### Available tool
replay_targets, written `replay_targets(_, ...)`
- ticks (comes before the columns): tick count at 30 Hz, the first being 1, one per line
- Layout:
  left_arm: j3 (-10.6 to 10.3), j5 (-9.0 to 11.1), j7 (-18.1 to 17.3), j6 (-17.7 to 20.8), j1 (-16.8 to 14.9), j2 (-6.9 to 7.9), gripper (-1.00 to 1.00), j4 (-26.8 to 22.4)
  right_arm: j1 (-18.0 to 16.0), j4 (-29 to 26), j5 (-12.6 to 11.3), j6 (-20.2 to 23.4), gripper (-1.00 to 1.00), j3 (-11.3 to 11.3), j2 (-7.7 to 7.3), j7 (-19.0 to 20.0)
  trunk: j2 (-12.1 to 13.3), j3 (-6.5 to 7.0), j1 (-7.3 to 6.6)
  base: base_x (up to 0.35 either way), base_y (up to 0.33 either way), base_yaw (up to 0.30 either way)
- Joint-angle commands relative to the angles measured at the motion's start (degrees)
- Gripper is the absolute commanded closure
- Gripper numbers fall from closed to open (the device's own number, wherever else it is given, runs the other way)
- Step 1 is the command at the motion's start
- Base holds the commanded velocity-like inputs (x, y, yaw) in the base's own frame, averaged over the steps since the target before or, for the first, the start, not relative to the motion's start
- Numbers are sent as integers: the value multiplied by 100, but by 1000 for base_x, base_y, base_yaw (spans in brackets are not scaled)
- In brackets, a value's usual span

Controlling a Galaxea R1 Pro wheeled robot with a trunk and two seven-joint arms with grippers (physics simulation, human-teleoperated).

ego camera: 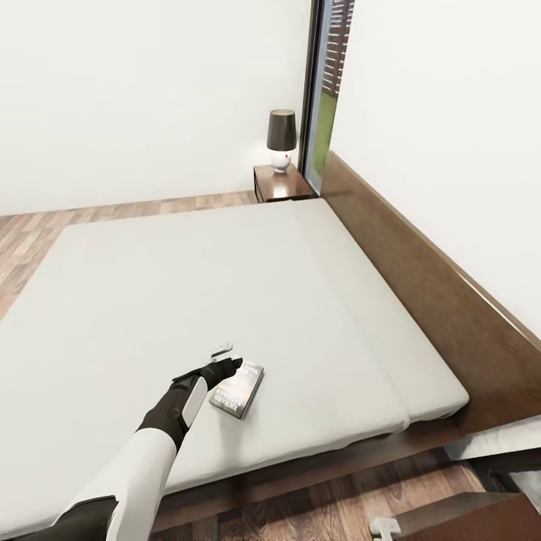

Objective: In the bedroom, move the book from the bed onto either nightstand, and place the two sandals side by side next to the bed.

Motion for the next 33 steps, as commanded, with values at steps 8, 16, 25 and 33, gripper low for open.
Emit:
replay_targets(8, 49, 41, -36, 44, -3, -8, -100, -9, -2, 1, 10, 14, -100, -34, -1, 25, -5, -78, 1, 0, 0, 0)
replay_targets(16, 51, 43, -36, 44, -5, -8, -100, -9, -2, 1, 12, 12, -100, -34, -2, 39, -5, -151, 1, 0, 0, 0)
replay_targets(25, 51, 43, -37, 44, -5, -8, -100, -9, -2, 1, 66, 15, -100, -27, -58, 1382, -5, -232, 1, 0, 0, 0)
replay_targets(33, 51, 43, -37, 44, -3, -8, -100, -9, -2, 1, 121, 14, -100, -27, -62, 2191, -5, -304, 1, 0, 0, 0)
